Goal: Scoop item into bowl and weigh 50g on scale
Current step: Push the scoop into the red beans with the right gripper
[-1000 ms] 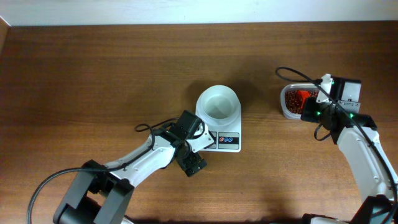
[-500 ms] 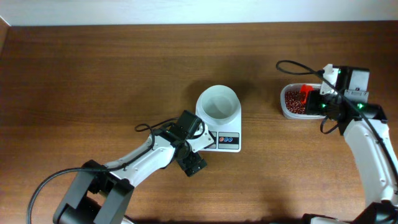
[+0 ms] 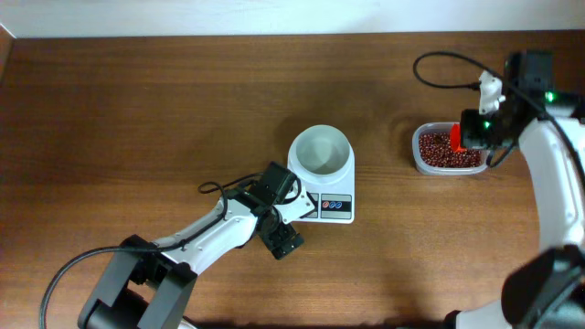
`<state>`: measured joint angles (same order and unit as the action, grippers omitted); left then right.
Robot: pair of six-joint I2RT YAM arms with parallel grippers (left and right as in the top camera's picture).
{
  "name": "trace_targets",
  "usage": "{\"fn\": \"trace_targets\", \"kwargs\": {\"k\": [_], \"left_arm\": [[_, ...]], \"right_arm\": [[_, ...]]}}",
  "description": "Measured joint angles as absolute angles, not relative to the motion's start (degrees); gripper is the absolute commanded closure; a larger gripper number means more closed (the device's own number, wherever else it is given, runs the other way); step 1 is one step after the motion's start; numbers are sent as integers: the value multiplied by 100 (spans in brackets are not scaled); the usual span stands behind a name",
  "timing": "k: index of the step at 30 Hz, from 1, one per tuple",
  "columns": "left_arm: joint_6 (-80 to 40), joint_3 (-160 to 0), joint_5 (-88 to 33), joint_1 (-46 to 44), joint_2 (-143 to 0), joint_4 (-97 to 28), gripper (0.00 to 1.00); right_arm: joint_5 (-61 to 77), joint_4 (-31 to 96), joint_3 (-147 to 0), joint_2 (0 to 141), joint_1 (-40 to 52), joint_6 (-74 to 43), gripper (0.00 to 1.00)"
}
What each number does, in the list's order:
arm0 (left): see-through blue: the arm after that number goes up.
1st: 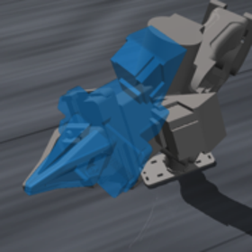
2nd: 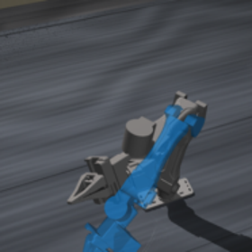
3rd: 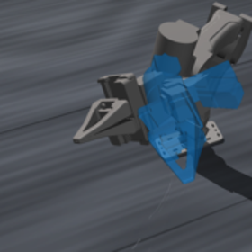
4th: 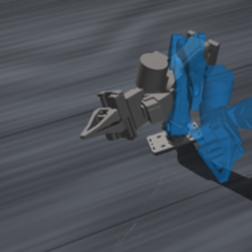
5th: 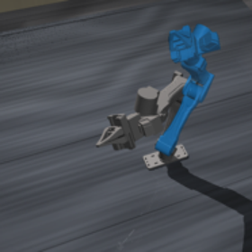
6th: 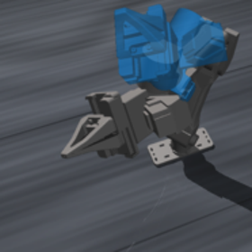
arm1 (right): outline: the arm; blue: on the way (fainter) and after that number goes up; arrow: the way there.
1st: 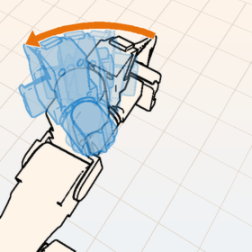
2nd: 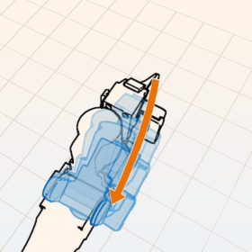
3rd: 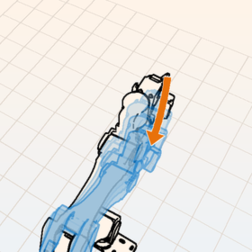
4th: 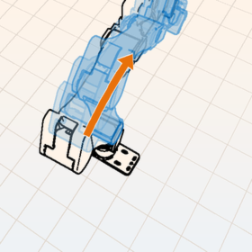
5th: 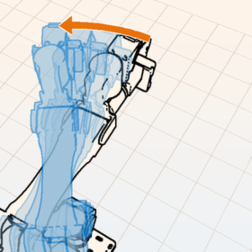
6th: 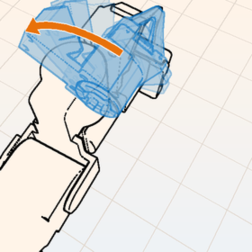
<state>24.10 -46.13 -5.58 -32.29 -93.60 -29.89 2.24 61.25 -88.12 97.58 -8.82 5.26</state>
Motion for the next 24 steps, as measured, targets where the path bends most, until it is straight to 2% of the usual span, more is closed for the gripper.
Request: {"fn": "trace_targets", "kwargs": {"k": [4, 15, 18, 24], "left_arm": [[2410, -4613, -558, -3229, -9362, -2991, 1], [2410, -4613, -558, -3229, -9362, -2989, 1], [2414, -4613, -558, -3229, -9362, -2991, 1], [2425, -4613, -558, -3229, -9362, -2991, 1]], "right_arm": [[-67, 6431, -9489, 10370, -882, 727, 96], [-449, 6726, -9675, 11155, -886, 899, 96], [-78, 6729, -9732, 11358, -978, 906, 96], [1621, 6751, -9771, 11483, -1756, 969, 96]]}}
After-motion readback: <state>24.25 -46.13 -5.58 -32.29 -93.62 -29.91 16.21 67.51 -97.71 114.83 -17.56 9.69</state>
